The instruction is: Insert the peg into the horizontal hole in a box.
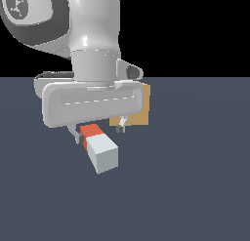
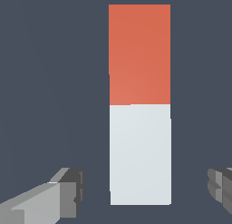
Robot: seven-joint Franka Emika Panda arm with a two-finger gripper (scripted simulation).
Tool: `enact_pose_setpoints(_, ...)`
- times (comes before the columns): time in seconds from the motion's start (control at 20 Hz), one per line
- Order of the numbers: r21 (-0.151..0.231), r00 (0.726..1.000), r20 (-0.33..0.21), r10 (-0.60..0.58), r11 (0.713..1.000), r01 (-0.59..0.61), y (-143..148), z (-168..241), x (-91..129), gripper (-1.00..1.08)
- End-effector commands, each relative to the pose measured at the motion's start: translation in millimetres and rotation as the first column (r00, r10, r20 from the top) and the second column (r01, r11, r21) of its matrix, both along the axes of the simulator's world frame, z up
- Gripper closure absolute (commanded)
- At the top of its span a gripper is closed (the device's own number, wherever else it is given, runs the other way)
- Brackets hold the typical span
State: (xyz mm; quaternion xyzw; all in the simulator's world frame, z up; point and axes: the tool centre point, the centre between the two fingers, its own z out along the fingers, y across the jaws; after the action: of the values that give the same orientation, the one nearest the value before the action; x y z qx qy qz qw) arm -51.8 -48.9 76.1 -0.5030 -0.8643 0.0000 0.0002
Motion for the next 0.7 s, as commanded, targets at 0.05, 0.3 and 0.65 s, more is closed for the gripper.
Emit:
enact_pose_setpoints(0.05, 0.001, 1.0, 0.001, 0.018, 1.0, -0.018, -1.4, -3.1, -0.8, -0.92)
enact_pose_setpoints(0.3, 0.0, 1.0, 0.0, 0.013, 1.0, -0.013, -1.2, -2.3, -0.1, -0.92)
enact_pose_setpoints(0.65, 0.0, 1.0, 0.0, 0.01, 1.0, -0.01, -0.9, -4.6, 0.0, -0.92)
